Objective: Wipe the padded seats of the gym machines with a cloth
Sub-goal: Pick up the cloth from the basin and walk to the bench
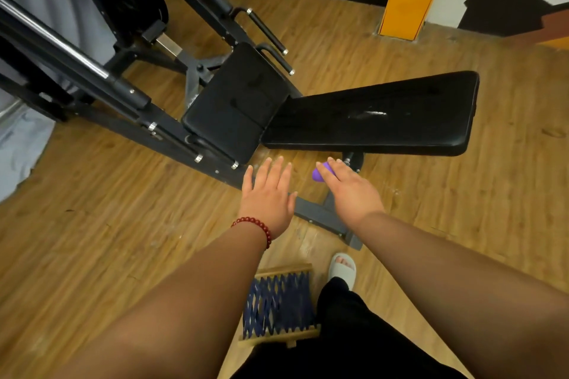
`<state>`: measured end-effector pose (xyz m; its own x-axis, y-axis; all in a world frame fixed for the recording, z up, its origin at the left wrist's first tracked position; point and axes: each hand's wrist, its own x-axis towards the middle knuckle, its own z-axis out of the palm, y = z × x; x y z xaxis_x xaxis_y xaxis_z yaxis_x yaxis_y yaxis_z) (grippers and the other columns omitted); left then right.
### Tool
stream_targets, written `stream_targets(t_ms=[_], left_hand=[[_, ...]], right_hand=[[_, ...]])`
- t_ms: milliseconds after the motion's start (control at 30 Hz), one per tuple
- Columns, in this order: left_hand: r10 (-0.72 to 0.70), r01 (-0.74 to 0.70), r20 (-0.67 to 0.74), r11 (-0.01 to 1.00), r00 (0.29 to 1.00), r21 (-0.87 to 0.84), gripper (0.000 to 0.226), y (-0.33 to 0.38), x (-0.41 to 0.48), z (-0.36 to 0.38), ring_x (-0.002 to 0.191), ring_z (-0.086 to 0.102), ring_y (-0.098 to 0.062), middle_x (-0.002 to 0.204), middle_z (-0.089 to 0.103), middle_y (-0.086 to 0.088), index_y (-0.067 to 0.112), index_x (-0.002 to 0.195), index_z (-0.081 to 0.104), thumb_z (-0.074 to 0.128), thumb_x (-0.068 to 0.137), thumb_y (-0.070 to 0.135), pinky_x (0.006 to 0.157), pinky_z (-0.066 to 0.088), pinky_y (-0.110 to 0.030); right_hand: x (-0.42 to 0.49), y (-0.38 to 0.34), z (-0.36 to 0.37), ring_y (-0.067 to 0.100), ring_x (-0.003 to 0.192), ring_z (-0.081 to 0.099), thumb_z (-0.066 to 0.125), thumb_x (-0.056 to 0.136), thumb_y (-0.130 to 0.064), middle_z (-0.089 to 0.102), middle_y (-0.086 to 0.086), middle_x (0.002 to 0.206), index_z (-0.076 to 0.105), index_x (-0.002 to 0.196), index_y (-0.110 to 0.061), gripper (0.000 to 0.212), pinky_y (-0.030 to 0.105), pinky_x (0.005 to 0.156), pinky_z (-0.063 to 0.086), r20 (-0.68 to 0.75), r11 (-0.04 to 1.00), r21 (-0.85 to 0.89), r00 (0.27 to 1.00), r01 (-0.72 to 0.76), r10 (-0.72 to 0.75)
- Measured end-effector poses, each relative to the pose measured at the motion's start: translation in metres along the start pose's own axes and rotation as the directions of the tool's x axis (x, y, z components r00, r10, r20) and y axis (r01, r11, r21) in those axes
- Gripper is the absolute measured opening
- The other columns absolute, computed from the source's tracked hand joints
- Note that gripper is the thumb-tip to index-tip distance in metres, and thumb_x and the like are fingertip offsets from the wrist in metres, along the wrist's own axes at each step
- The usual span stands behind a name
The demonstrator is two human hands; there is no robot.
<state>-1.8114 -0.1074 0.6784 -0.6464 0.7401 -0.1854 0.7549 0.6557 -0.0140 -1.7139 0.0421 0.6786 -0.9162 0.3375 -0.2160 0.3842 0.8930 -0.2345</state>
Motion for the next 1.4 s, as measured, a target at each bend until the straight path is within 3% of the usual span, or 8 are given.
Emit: stream_targets(t_ms=[333, 633, 1000, 1133, 1400], left_hand=[[-0.03, 0.031, 0.019, 0.999, 0.999, -0.021, 0.061, 0.045, 0.128, -0.021, 0.149, -0.003, -0.02, 0.163, 0.002, 0.0, 0.02, 0.155, 0.003, 0.022, 0.103, 0.045, 0.119, -0.004, -0.047], [0.014, -0.016, 0.061, 0.999, 0.998, 0.029, 0.06, 0.043, 0.171, -0.015, 0.149, -0.001, -0.021, 0.163, 0.003, -0.001, 0.02, 0.155, 0.004, 0.02, 0.102, 0.045, 0.119, -0.003, -0.048], [0.266, -0.268, 0.081, 0.963, 0.961, 0.023, 0.059, -0.003, 0.236, -0.007, 0.149, -0.001, -0.02, 0.163, 0.005, -0.001, 0.02, 0.155, 0.006, 0.024, 0.103, 0.042, 0.12, -0.003, -0.048], [0.375, -0.378, 0.083, 0.925, 0.923, 0.02, 0.06, -0.029, 0.273, -0.005, 0.149, -0.003, -0.019, 0.163, 0.003, 0.001, 0.021, 0.155, 0.005, 0.024, 0.103, 0.043, 0.119, -0.005, -0.047], [0.463, -0.467, 0.083, 0.884, 0.882, 0.032, 0.059, -0.048, 0.317, 0.017, 0.149, -0.002, -0.02, 0.163, 0.002, 0.0, 0.02, 0.155, 0.004, 0.022, 0.103, 0.043, 0.119, -0.004, -0.047]], right_hand=[[0.097, 0.092, -0.037, 0.02, 0.15, 0.005, 0.046, 0.089, 0.012, 0.004, 0.004, 0.163, 0.003, 0.155, -0.024, 0.087, 0.034, 0.116, 0.024, 0.048, 0.999, -0.04, 0.999, 0.0, 0.002], [0.134, 0.109, -0.034, 0.02, 0.15, 0.004, 0.05, 0.087, 0.012, 0.003, 0.003, 0.163, 0.003, 0.155, -0.024, 0.091, 0.034, 0.115, 0.026, 0.088, 0.999, -0.002, 0.995, -0.044, 0.044], [0.181, 0.086, -0.012, 0.021, 0.15, 0.005, 0.047, 0.089, 0.01, 0.004, 0.004, 0.163, 0.005, 0.155, -0.024, 0.086, 0.034, 0.117, 0.021, 0.05, 0.98, 0.056, 0.981, -0.19, 0.187], [0.204, 0.074, -0.004, 0.021, 0.15, 0.004, 0.045, 0.089, 0.011, 0.004, 0.004, 0.163, 0.005, 0.155, -0.024, 0.085, 0.035, 0.119, 0.021, 0.009, 0.937, 0.106, 0.942, -0.333, 0.334], [0.223, 0.079, 0.015, 0.02, 0.15, 0.004, 0.044, 0.091, 0.008, 0.005, 0.003, 0.163, 0.006, 0.155, -0.024, 0.081, 0.035, 0.118, 0.02, -0.042, 0.873, 0.096, 0.874, -0.478, 0.484]])
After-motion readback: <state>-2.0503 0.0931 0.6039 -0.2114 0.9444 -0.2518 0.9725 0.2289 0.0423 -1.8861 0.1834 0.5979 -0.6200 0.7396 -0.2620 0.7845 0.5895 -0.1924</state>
